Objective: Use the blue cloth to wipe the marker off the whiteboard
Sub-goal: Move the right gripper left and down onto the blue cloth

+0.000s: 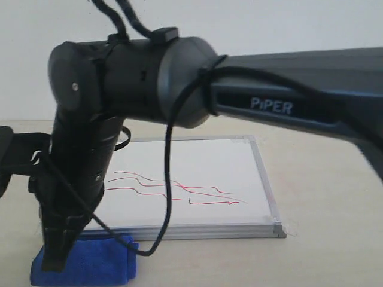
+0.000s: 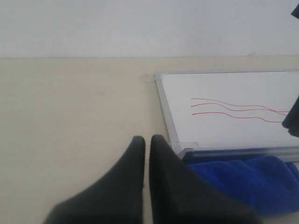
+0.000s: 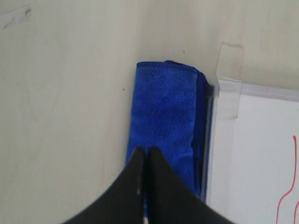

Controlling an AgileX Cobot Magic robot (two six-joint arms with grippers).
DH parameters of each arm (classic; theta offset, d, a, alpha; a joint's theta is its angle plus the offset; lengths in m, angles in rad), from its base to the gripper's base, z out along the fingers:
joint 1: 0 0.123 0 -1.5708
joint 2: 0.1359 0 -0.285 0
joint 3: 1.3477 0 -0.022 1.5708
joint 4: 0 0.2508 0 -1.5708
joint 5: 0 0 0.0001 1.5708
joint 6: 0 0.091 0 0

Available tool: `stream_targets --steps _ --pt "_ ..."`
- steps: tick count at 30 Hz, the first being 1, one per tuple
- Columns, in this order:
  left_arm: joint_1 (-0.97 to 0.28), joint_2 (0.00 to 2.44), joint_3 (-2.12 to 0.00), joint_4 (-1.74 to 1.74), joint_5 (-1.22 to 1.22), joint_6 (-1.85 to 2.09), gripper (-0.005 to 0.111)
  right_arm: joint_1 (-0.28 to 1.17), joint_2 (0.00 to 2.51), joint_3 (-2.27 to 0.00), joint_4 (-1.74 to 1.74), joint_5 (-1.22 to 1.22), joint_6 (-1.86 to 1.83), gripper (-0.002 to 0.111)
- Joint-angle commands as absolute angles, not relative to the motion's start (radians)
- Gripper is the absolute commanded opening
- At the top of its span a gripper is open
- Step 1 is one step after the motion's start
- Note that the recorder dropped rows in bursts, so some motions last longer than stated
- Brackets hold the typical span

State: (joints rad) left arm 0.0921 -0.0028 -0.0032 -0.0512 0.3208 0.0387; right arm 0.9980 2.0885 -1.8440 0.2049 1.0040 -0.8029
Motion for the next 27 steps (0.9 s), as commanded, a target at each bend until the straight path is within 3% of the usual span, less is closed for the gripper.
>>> stream_targets --steps 1,6,9,27 --pt "0.084 0.000 0.000 -0.063 0.315 0.043 0.004 1.043 2.132 -1.901 0.122 1.003 -0.683 0.008" --pt "0.084 0.000 0.000 -0.063 0.315 0.043 0.004 1.059 2.156 -1.901 0.081 0.985 -0.612 0.047" --pt "0.084 0.000 0.000 -0.063 0.315 0.043 0.004 1.059 2.177 -1.901 0.079 0.982 -0.607 0.059" --pt "0.084 0.000 0.000 -0.063 0.315 0.043 0.004 1.057 2.305 -1.895 0.063 0.881 -0.581 0.059"
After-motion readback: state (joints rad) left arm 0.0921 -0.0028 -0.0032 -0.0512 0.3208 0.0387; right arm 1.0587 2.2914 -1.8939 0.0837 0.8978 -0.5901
